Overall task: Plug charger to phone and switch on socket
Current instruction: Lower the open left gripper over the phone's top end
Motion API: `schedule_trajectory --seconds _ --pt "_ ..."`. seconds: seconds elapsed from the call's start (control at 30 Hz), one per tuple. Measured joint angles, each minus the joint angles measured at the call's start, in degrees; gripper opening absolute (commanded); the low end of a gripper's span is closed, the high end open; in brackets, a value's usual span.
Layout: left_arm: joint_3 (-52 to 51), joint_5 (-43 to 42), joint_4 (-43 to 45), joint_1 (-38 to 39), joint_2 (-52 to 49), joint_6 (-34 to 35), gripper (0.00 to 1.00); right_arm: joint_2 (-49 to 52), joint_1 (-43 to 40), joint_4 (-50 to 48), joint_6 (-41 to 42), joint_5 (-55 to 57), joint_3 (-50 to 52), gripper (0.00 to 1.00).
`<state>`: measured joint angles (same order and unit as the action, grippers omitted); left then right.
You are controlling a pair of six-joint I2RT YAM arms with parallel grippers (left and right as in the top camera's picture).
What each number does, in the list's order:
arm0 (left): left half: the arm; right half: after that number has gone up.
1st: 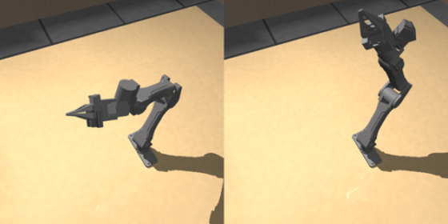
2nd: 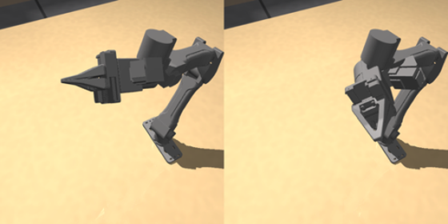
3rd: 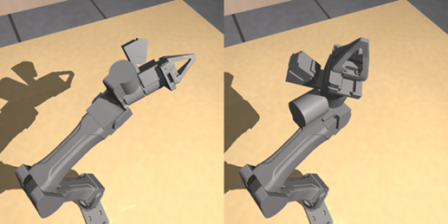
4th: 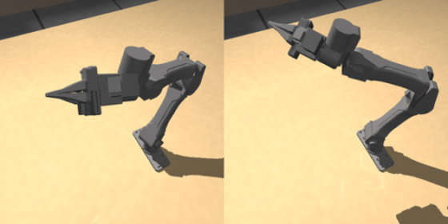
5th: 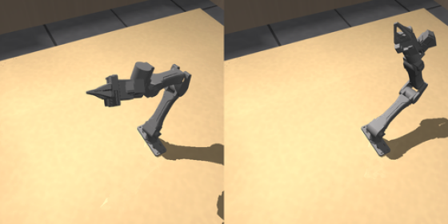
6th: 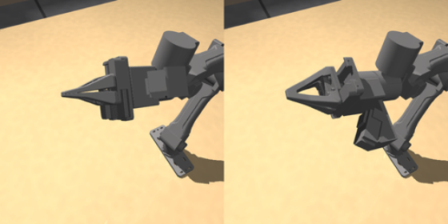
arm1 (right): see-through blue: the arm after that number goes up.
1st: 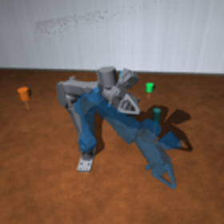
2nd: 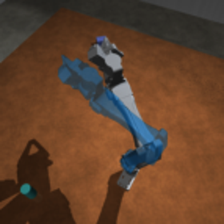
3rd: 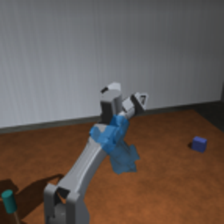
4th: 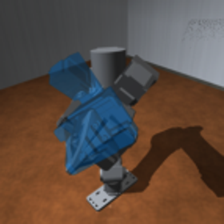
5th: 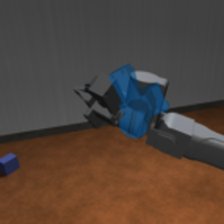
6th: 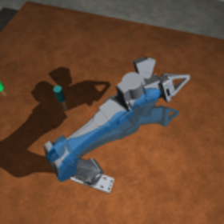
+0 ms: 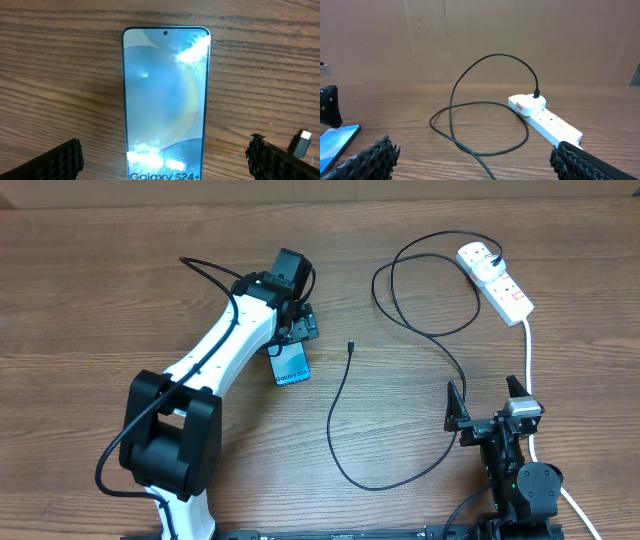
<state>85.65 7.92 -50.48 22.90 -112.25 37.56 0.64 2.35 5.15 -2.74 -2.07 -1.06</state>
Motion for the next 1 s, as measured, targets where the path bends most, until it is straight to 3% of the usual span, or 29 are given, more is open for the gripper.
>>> schedule_trajectory --seconds 1.0 --pt "0.3 -6.9 1.2 -4.8 -9.0 -2.6 1.00 0.0 0.0 0.0 0.0 0.0 0.0 1.00"
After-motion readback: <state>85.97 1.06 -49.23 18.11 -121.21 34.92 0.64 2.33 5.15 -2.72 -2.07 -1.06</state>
